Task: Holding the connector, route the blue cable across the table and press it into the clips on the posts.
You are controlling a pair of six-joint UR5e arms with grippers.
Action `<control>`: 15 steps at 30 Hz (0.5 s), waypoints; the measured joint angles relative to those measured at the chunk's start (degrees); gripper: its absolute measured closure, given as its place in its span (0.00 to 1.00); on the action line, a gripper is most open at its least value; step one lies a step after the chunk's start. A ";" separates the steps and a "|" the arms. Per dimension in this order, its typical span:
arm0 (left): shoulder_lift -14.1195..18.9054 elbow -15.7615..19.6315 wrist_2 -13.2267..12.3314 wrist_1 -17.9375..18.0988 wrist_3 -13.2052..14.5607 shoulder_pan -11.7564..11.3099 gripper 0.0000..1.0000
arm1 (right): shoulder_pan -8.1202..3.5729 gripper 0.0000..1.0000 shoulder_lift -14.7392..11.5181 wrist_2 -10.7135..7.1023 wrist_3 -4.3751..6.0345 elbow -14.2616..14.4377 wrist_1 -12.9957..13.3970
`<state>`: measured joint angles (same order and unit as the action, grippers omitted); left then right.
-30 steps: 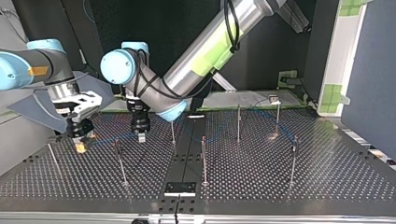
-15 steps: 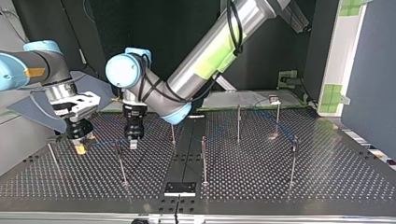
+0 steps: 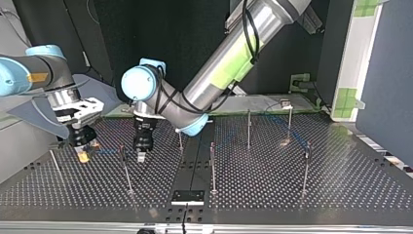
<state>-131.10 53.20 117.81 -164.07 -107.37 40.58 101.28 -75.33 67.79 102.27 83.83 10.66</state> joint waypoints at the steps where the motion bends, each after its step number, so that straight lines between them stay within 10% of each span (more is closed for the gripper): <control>1: -0.01 0.17 -0.21 0.07 -0.05 -0.19 1.00 | -0.04 1.00 0.13 -0.01 0.01 -0.02 0.05; 8: 0.02 0.71 -1.30 -0.36 -0.19 -0.68 0.96 | -0.22 1.00 0.46 0.00 -0.03 -0.07 0.16; 15: 0.03 0.73 -2.53 -1.65 -0.39 -0.14 0.39 | -0.20 1.00 0.48 -0.02 -0.16 -0.08 0.17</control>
<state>-131.07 53.93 115.28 -165.72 -107.76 40.43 101.08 -74.85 67.77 102.12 83.75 10.82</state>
